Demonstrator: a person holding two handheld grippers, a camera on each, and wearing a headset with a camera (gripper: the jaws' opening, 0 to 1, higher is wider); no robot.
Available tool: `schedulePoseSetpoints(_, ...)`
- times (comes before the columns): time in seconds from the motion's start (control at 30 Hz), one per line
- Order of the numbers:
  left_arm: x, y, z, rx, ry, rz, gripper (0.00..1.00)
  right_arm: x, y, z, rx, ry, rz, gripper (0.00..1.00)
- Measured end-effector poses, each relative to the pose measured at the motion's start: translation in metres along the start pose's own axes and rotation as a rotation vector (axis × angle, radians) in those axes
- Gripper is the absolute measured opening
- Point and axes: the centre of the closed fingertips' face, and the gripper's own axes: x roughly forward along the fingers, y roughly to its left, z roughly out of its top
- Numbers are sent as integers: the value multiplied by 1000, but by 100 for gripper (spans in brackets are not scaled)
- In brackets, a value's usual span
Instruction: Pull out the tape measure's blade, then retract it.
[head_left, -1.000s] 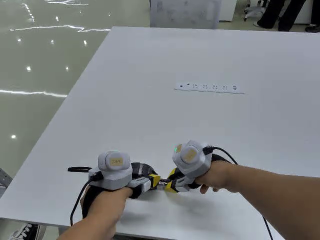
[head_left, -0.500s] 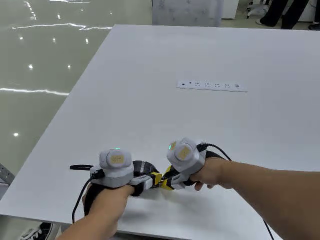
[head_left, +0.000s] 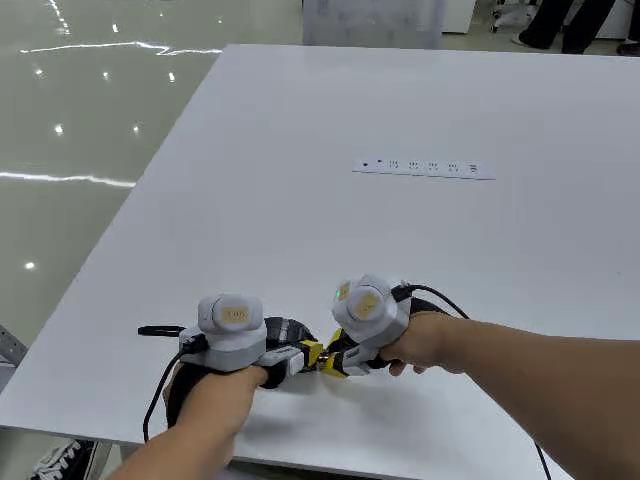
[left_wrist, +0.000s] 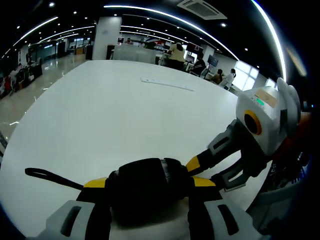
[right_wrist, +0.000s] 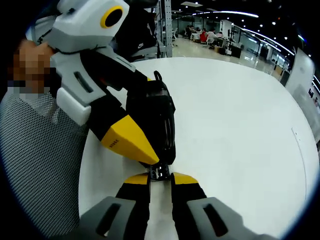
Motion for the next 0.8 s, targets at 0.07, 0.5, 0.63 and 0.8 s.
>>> schedulePoseSetpoints(0.07, 0, 0, 0, 0, 0, -1, 58, 1, 0, 1, -7, 0, 1, 14)
schedulePoseSetpoints(0.5, 1, 0, 0, -4, -1, -1, 59, 5, 0, 4, -3, -1, 4, 14)
schedulePoseSetpoints(0.63, 1, -1, -1, 15, -1, 0, 60, 8, -1, 3, 69, -4, -5, 15)
schedulePoseSetpoints(0.8, 0, -2, -2, 39, 14, -12, 61, 6, 0, 0, 37, 18, -27, 18)
